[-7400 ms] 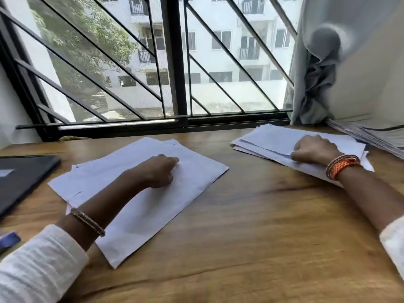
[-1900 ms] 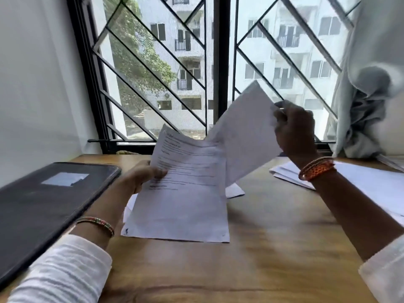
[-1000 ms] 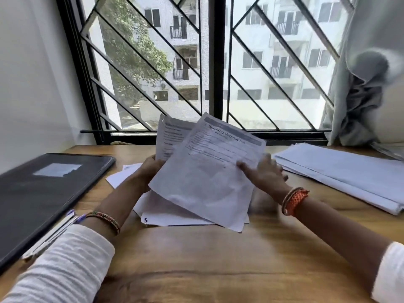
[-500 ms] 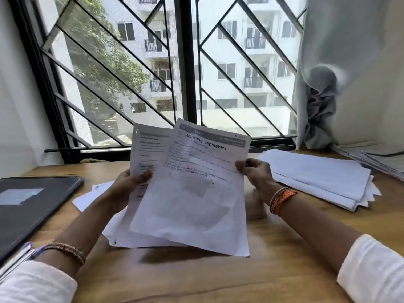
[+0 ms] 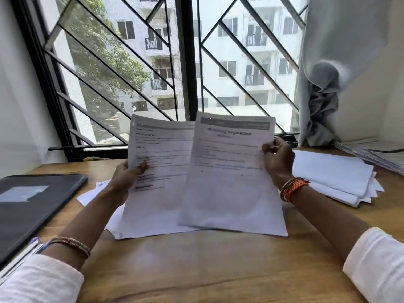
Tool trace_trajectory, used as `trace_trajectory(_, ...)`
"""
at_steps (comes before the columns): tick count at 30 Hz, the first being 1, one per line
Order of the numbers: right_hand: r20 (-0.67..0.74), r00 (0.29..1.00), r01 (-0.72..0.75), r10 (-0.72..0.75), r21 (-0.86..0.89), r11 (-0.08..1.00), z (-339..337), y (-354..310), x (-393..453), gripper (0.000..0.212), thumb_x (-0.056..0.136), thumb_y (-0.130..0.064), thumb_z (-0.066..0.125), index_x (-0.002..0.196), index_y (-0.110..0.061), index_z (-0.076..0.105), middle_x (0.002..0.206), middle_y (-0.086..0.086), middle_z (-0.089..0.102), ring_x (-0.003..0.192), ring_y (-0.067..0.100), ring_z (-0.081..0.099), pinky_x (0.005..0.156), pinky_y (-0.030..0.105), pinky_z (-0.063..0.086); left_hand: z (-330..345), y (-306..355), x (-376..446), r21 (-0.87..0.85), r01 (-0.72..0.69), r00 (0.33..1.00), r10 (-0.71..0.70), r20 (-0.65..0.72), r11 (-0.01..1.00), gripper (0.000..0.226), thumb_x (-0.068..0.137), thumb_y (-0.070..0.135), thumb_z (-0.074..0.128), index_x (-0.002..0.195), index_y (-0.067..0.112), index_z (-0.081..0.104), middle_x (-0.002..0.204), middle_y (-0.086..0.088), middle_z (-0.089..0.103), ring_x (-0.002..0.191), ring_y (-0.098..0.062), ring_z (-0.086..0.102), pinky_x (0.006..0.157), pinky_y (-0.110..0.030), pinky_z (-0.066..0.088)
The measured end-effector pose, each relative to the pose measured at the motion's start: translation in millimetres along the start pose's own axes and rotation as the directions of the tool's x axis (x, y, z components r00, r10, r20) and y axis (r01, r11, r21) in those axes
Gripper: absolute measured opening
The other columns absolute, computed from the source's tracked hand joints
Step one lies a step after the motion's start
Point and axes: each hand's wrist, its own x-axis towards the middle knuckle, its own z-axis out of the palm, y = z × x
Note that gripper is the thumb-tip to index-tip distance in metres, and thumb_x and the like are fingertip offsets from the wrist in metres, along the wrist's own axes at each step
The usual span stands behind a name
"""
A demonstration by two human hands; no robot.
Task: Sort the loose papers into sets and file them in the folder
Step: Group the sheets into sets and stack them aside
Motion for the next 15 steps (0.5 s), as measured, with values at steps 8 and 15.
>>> trace_trajectory(8,-0.2,0.955,0.175,-0.218,-0.213,0.961,-41.7,35.0,44.1,0.021,0.084,-0.008,0.045,0.086,0.002,0.063,0.082,0.026,0.067,0.08,0.039,0.063,0.07,0.039,0.046,-25.7,17.2,9.1,-0.237,-0.073,0.997,0.074,-0.005,0.969,0.028,0.094,0.012,0.05,0.122,0.012,0.056,0.093,-0.001,0.07,0.069,-0.011,0.069,0.063,-0.026,0.058)
trace_trajectory(15,0.003,0.96,0.279,-0.279,0.022,0.96,9.0,-13.8,-8.1,0.022,0.084,0.005,0.056,0.07,-0.012,0.057,0.067,0.001,0.061,0.064,0.004,0.051,0.056,0.012,0.036,56.9,9.7,-21.7,0.082,-0.005,0.995,-0.003,0.104,0.997,0.018,0.093,0.004,0.055,0.109,0.001,0.061,0.095,-0.01,0.066,0.072,-0.019,0.065,0.067,-0.026,0.056)
